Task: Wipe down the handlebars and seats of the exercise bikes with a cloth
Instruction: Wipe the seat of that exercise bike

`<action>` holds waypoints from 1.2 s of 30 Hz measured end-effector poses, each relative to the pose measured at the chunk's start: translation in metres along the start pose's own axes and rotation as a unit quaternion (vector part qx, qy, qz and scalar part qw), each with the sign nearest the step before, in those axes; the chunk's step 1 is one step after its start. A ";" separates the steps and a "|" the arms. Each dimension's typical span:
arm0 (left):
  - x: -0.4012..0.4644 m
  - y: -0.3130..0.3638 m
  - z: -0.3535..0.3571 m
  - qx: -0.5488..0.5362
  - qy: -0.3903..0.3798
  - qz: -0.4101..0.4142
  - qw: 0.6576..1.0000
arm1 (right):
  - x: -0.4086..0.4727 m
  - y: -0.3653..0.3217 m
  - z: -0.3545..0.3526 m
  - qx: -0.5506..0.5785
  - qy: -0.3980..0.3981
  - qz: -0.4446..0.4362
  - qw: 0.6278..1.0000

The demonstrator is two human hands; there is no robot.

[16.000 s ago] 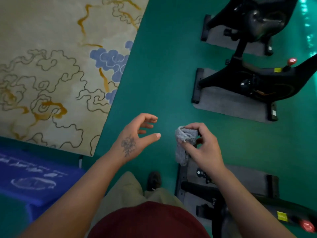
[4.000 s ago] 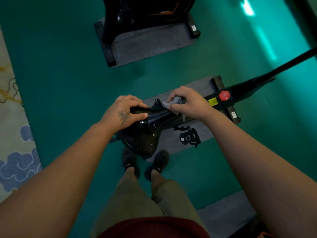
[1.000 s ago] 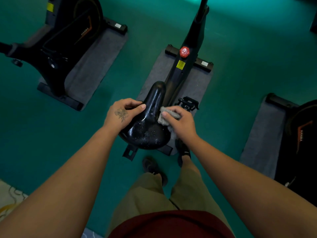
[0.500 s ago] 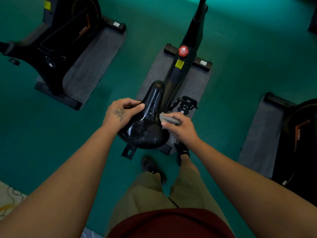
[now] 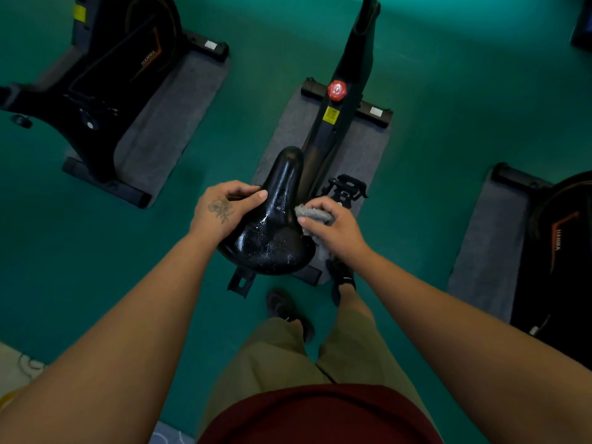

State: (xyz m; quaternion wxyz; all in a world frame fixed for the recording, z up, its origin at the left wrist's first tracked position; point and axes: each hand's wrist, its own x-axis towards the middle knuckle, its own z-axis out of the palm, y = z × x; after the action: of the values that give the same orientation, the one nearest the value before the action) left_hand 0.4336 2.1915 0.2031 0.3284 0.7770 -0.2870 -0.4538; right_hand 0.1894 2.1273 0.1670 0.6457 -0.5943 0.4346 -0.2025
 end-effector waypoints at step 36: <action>0.001 -0.012 -0.003 0.038 0.005 0.056 0.998 | -0.032 0.002 0.022 -0.016 0.128 0.087 0.988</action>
State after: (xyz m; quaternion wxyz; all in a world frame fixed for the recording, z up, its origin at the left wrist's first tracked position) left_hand 0.4386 2.1991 0.1944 0.3250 0.7736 -0.3461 -0.4197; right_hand 0.1891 2.1658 0.1740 0.5903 -0.5336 0.5669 -0.2131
